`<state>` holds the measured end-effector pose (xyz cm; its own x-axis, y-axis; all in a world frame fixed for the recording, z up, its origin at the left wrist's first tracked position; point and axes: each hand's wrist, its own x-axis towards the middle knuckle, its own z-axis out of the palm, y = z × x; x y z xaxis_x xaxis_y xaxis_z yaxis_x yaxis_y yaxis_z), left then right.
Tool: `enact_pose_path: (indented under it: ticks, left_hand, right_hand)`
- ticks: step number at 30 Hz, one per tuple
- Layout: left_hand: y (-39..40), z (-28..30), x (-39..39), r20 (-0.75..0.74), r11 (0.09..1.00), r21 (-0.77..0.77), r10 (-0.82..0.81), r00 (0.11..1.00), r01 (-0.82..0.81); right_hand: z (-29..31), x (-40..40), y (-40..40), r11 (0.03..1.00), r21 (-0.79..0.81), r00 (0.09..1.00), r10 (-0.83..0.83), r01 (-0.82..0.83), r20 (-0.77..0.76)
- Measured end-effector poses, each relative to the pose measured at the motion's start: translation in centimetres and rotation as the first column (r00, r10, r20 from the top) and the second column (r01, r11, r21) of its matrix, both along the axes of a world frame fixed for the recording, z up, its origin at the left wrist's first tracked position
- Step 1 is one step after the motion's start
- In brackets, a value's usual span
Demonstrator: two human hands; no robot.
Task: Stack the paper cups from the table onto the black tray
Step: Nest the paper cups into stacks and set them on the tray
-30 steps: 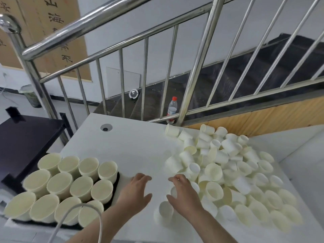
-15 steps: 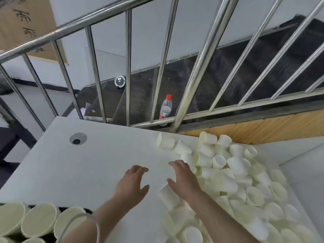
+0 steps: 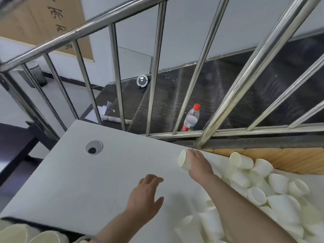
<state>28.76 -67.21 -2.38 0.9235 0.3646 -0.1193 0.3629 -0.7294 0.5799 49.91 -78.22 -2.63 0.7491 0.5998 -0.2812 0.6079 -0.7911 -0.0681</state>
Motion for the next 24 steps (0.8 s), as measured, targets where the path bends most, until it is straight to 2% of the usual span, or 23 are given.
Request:
enact_pose_path:
  ticks: [6,9,12,16,21,24]
  left_hand:
    - [0.8,-0.8,-0.3,0.001,0.999,-0.004,0.039,0.999,-0.039]
    - [0.8,-1.1,-0.2,0.004,0.999,0.000,0.042,0.999,-0.042]
    - [0.8,-1.1,0.2,0.032,0.997,-0.022,0.075,0.997,-0.075]
    - [0.9,-1.2,0.9,0.064,0.989,-0.069,0.136,0.989,-0.132]
    - [0.4,-1.7,1.0,0.021,0.995,-0.078,0.067,0.997,-0.066]
    - [0.2,-2.2,0.6,-0.023,0.998,-0.055,0.019,1.000,-0.020]
  right_hand:
    - [-2.0,-0.2,1.5,0.996,-0.072,0.998,0.051,-0.052,-0.023]
    - [-2.1,-1.2,1.2,0.999,0.030,0.997,0.016,-0.014,-0.078]
    - [-1.7,-3.1,0.7,0.966,0.233,0.970,-0.052,0.109,-0.238]
    - [-2.3,-6.2,-0.4,0.889,0.421,0.915,0.007,0.179,-0.403]
    - [-3.1,-9.0,-1.7,0.840,0.457,0.833,0.010,0.294,-0.554]
    - [-3.6,-9.9,-2.4,0.843,0.425,0.810,-0.022,0.331,-0.587]
